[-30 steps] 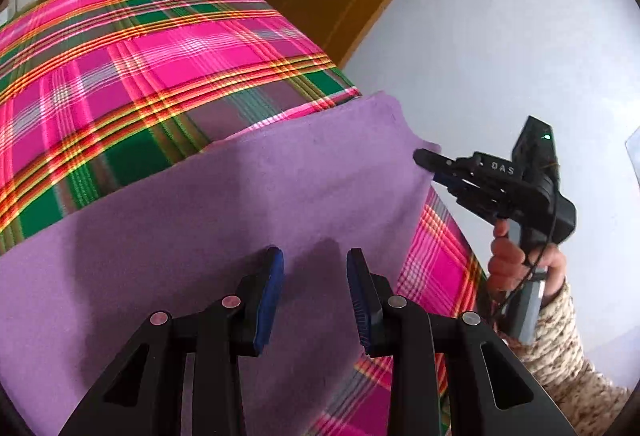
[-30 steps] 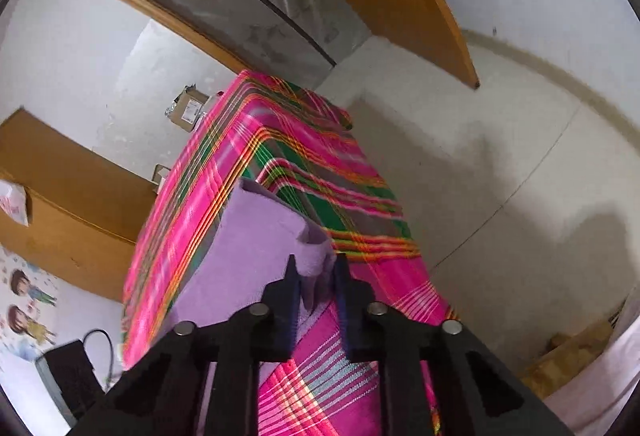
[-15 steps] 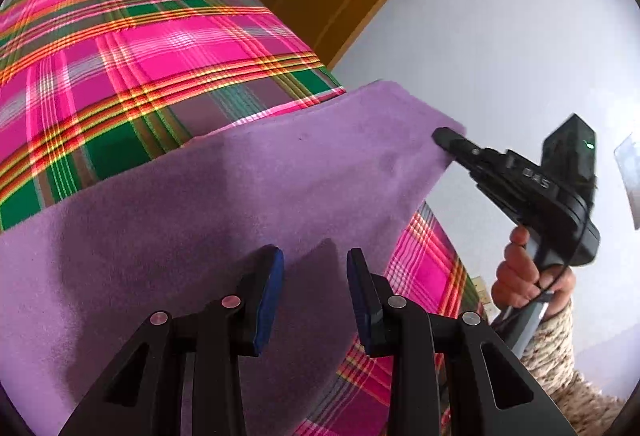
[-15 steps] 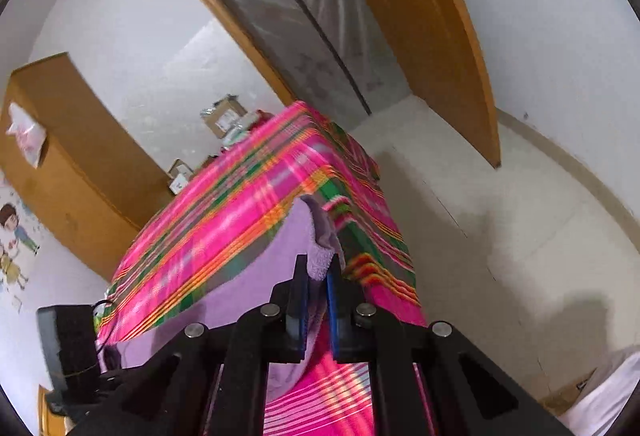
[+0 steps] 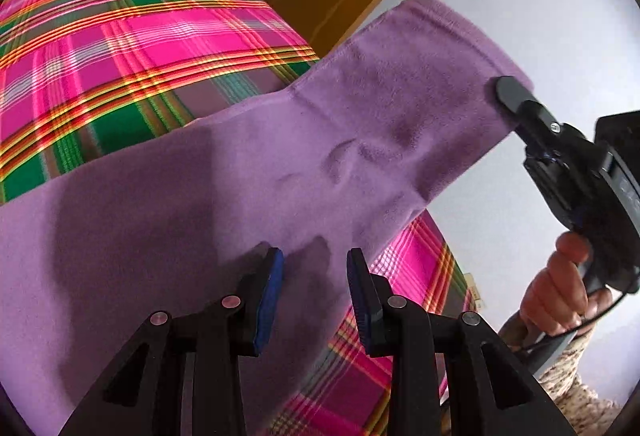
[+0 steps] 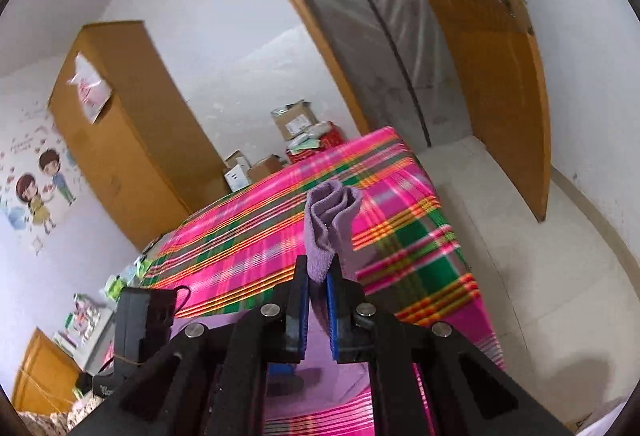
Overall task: Fold clothes
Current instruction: 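Hold the lifted corner with the right tool while the left tool approaches the garment, then lower the held corner onto the garment and open the right tool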
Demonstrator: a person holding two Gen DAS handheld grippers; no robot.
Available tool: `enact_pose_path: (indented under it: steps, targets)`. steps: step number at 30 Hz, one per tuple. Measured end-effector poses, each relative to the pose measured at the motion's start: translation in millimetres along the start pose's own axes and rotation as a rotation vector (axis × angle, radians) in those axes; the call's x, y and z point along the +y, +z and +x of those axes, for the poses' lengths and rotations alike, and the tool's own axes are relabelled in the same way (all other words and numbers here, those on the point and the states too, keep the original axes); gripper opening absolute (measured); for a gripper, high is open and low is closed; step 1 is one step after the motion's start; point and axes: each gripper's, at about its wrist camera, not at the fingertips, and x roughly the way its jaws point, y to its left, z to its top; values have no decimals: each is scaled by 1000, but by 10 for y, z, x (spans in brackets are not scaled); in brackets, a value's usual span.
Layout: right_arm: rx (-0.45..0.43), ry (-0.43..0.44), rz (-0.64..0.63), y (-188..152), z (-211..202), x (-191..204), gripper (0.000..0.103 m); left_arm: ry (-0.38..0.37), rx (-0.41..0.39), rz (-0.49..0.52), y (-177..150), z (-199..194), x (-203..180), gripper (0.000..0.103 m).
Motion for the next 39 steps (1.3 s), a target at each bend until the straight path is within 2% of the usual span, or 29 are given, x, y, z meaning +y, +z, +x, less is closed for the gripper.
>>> enact_pose_path:
  steps: [4,15,20,30,39]
  targets:
    - [10,28,-53,-49,19,217,8,-23,-54,-34,-24,-236,18,33]
    - [75,88,-164,-244,195,751,8,-1,-225,-90,-70,-937,189,33]
    - [123,108,-216,-395,315,967,8,9,-260,-142,-106,-1132,374,33]
    - [222,147,-299,-709,590,1378,8,31,-330,-202,-427,-1600,587,33]
    - [289,183,-314,-941,825,1601,8,49,-381,-257,-580,-1843,824,33]
